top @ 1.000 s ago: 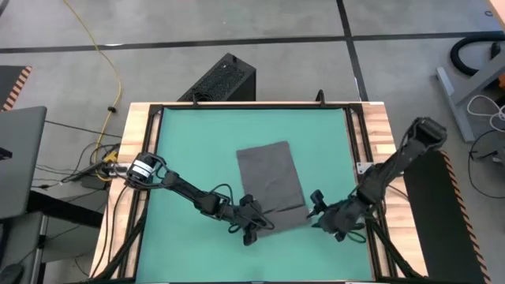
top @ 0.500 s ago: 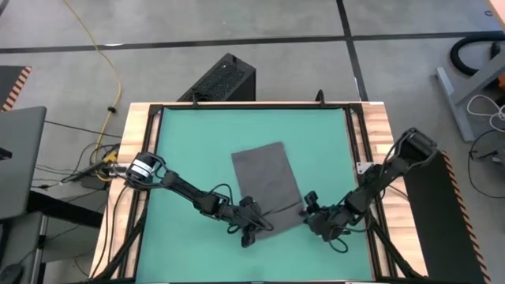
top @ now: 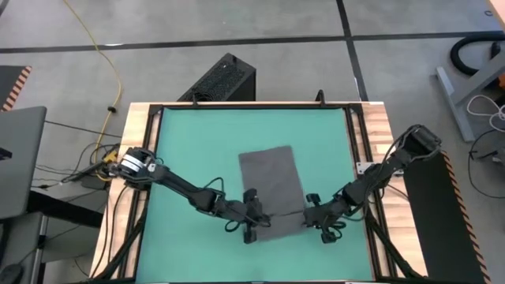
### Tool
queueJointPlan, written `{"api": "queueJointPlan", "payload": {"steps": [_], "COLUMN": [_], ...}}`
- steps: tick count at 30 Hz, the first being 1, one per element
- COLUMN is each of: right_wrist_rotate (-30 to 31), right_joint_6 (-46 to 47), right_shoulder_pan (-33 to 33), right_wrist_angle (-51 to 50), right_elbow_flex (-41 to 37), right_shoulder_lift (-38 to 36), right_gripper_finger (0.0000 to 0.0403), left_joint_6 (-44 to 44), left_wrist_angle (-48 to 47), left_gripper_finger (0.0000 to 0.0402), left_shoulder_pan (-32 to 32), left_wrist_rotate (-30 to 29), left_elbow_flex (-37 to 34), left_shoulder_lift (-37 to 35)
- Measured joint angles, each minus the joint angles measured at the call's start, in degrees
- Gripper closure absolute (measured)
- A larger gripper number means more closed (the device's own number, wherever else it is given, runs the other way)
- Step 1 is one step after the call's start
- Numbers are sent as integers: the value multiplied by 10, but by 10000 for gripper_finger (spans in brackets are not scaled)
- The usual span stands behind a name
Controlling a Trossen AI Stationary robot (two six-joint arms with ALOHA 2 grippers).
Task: Roll towel
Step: Roll the black towel
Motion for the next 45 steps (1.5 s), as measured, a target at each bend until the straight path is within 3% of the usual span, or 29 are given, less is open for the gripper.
{"api": "queueJointPlan", "payload": {"steps": [3,10,18,31,45], "right_wrist_rotate": [-70,-135,-149,-193,-203], "right_joint_6": [55,167,232,271,273], "right_shoulder_pan": [-12,-36,-72,-81,-85], "right_wrist_angle": [0,16,-61,-51,-32], "right_elbow_flex": [2,3,3,-22,-26], "right_shoulder_lift": [-20,-59,-77,-75,-75], "right_gripper_finger": [379,373,379,379,379], "left_joint_6": [0,-7,-15,55,61], "left_wrist_angle": [19,-20,-139,-190,-184], "left_gripper_finger": [401,401,401,401,401], "left_shoulder_pan": [9,13,13,33,60], "left_wrist_rotate": [26,86,106,75,110], "left_elbow_flex": [21,100,152,205,213], "left_shoulder_lift": [40,128,138,138,140]}}
